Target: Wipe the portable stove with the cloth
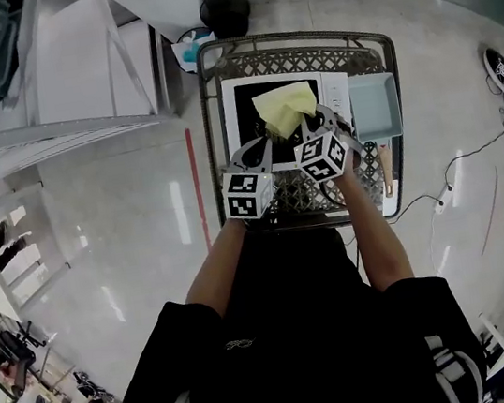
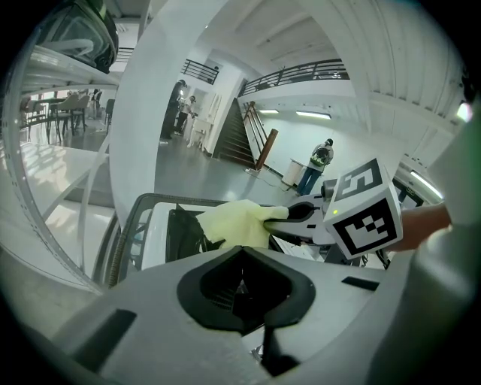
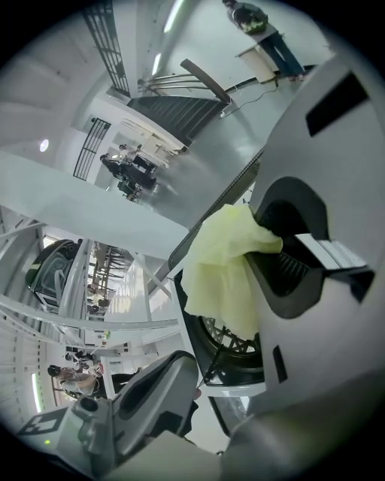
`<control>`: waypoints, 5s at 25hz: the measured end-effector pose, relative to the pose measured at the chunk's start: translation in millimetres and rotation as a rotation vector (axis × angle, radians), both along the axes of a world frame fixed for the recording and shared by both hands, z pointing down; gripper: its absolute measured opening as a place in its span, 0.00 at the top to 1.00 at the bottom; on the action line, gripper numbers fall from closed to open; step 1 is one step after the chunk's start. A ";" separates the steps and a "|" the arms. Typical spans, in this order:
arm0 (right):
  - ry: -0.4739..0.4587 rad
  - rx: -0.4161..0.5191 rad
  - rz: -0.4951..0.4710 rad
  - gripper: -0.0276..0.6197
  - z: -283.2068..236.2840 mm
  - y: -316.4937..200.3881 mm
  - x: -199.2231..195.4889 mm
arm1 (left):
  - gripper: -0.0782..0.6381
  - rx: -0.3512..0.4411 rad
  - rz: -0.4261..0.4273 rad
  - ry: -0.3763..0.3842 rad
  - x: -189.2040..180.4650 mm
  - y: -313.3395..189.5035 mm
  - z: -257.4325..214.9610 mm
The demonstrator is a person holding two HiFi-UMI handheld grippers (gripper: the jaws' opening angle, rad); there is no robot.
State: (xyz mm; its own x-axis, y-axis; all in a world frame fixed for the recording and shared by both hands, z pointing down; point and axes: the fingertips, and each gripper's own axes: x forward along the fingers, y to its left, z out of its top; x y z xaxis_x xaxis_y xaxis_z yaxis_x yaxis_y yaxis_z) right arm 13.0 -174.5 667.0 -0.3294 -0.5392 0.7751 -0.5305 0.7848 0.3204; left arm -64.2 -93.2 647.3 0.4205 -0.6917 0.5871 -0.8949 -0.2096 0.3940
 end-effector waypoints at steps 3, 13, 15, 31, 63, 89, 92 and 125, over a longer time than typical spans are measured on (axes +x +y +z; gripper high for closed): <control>0.002 0.008 0.016 0.92 -0.1 -2.7 13.6 | 0.87 -0.001 0.008 0.000 8.9 -1.2 1.4; 0.009 -0.005 0.057 0.92 6.9 -8.3 61.3 | 0.87 0.008 0.029 0.006 47.8 -10.1 1.0; 0.009 -0.011 0.065 0.92 9.6 -9.0 70.8 | 0.87 0.009 0.030 0.006 55.2 -12.3 1.0; 0.008 -0.038 0.085 0.92 23.7 -15.4 120.6 | 0.87 0.002 0.032 -0.011 96.1 -12.6 0.5; -0.223 0.150 0.063 0.92 -86.2 -41.0 61.1 | 0.87 0.104 -0.064 -0.006 44.6 -17.3 -45.2; -0.071 -0.023 -0.320 0.92 -12.2 -28.8 -202.8 | 0.87 0.058 -0.251 0.018 -156.9 -6.6 -22.3; 0.000 -0.035 -0.343 0.92 0.9 -22.6 -198.0 | 0.87 0.051 -0.247 0.020 -160.1 -6.9 -16.0; 0.049 -0.040 -0.146 0.92 15.2 -59.4 -88.2 | 0.87 0.035 -0.125 0.025 -77.9 -34.5 -10.1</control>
